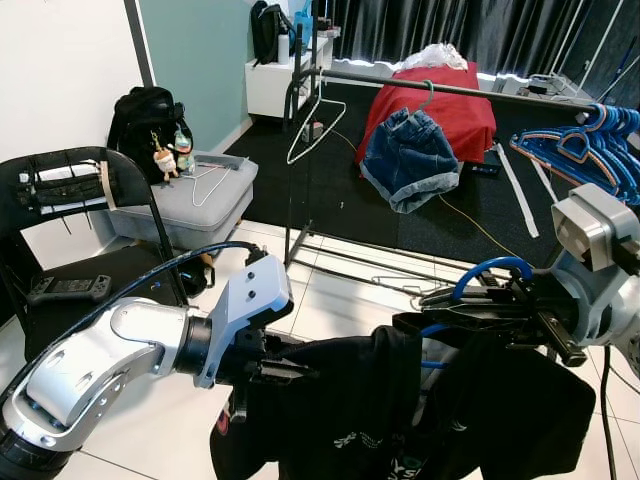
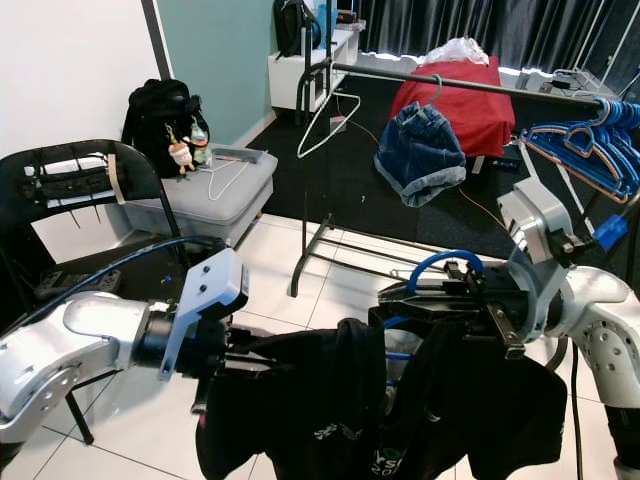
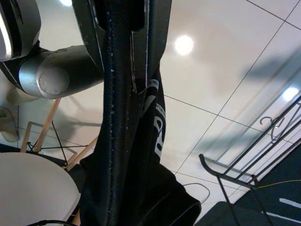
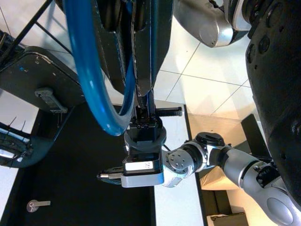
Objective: Hang hanger
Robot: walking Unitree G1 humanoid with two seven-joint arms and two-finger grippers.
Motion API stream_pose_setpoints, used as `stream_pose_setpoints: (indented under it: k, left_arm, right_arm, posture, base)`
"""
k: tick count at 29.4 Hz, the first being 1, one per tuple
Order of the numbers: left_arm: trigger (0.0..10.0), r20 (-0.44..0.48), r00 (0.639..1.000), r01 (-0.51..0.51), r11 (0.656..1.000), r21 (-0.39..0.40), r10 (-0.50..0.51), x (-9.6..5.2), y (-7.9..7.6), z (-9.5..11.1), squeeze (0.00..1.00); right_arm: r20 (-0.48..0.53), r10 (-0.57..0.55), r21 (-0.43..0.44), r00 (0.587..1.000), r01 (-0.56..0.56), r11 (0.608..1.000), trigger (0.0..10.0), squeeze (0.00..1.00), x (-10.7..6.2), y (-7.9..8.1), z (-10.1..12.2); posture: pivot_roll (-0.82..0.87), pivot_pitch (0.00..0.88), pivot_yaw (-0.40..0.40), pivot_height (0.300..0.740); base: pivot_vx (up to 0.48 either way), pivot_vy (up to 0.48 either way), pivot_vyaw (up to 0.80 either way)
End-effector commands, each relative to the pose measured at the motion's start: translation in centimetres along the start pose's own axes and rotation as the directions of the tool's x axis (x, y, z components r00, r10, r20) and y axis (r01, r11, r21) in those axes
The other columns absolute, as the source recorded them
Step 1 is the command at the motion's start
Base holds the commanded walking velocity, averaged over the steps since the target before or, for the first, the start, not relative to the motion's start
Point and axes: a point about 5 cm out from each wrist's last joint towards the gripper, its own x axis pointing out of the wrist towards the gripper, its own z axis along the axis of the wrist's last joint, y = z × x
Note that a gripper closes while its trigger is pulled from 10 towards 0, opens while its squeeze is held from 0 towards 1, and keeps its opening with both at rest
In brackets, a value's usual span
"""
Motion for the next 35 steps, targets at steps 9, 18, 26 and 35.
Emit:
stream_pose_setpoints:
  k: [9, 18, 26, 35]
  left_arm:
    - [0.0, -0.009, 1.000, 0.019, 1.000, -0.010, -0.019, -0.1, -0.2, -0.3, 0.00]
    - [0.0, 0.018, 1.000, -0.022, 1.000, -0.018, 0.022, -0.1, 0.3, -0.3, 0.00]
    - [0.0, 0.044, 0.992, -0.115, 0.991, -0.062, 0.118, -0.6, 1.2, -1.2, 0.00]
    - [0.0, -0.006, 0.961, -0.272, 0.948, -0.165, 0.275, -2.7, 2.0, -4.5, 0.00]
  right_arm:
    - [0.017, -0.005, -0.037, 1.000, 0.006, 0.999, 10.0, 0.00, 0.6, -0.5, 0.3]
    - [0.027, -0.053, -0.002, 0.998, 0.053, 0.999, 10.0, 1.00, 0.2, -0.9, -0.5]
    - [0.016, -0.141, 0.045, 0.990, 0.140, 0.989, 10.0, 1.00, -1.3, -1.0, -1.9]
    - [0.008, -0.300, 0.089, 0.954, 0.298, 0.950, 10.0, 1.00, -4.5, -0.3, -3.4]
  posture:
    - [-0.05, 0.000, -0.046, 0.736]
    - [-0.05, 0.000, -0.046, 0.736]
    - [-0.05, 0.000, -0.045, 0.736]
    - [-0.05, 0.000, -0.026, 0.736]
  base:
    - [0.000, 0.000, 0.00]
    - [0.000, 0.000, 0.00]
    - [0.000, 0.000, 0.00]
    - [0.000, 0.000, 0.00]
